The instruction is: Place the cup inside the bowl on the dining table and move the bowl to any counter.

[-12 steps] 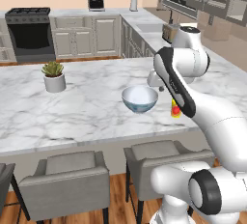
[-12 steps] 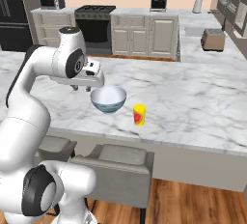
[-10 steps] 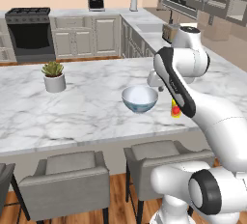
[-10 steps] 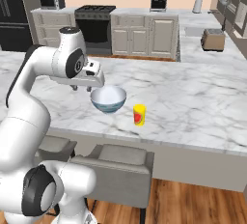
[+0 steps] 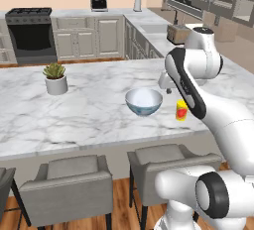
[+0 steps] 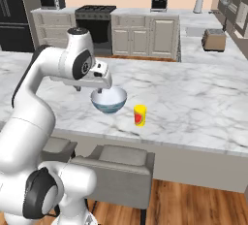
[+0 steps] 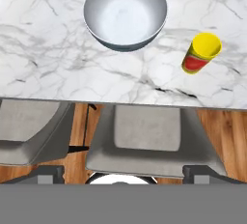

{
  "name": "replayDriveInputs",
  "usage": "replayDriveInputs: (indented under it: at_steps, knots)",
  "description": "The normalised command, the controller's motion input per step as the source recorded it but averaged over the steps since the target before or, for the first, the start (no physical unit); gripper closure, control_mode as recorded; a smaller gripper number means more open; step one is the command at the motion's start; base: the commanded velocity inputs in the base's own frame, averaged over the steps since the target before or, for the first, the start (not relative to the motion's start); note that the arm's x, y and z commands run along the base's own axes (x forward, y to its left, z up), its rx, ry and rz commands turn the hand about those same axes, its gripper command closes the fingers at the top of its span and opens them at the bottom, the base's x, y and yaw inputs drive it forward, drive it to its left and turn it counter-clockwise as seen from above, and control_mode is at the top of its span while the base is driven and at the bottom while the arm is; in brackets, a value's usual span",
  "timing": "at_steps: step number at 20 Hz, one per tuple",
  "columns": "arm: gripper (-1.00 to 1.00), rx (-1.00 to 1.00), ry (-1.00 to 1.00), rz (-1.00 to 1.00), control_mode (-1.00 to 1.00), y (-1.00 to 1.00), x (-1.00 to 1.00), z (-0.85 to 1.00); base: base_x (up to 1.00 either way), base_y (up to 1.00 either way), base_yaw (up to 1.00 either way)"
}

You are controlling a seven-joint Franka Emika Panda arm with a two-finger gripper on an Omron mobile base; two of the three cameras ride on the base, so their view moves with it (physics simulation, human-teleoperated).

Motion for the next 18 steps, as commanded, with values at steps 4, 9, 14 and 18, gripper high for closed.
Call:
replayDriveInputs:
  at_steps: [4, 9, 14, 18]
  knots:
    - [-1.00, 0.00, 0.03, 0.00, -1.00, -0.38, 0.00, 0.00, 0.00, 0.00, 0.00]
    - [-1.00, 0.00, 0.00, 0.00, -1.00, -0.47, 0.04, -0.09, 0.00, 0.00, 0.00]
    - [-1.00, 0.00, 0.00, 0.00, -1.00, -0.58, 0.00, -0.11, 0.00, 0.00, 0.00]
    - [-1.00, 0.00, -0.17, 0.00, -1.00, -0.36, 0.00, -0.10, 0.00, 0.00, 0.00]
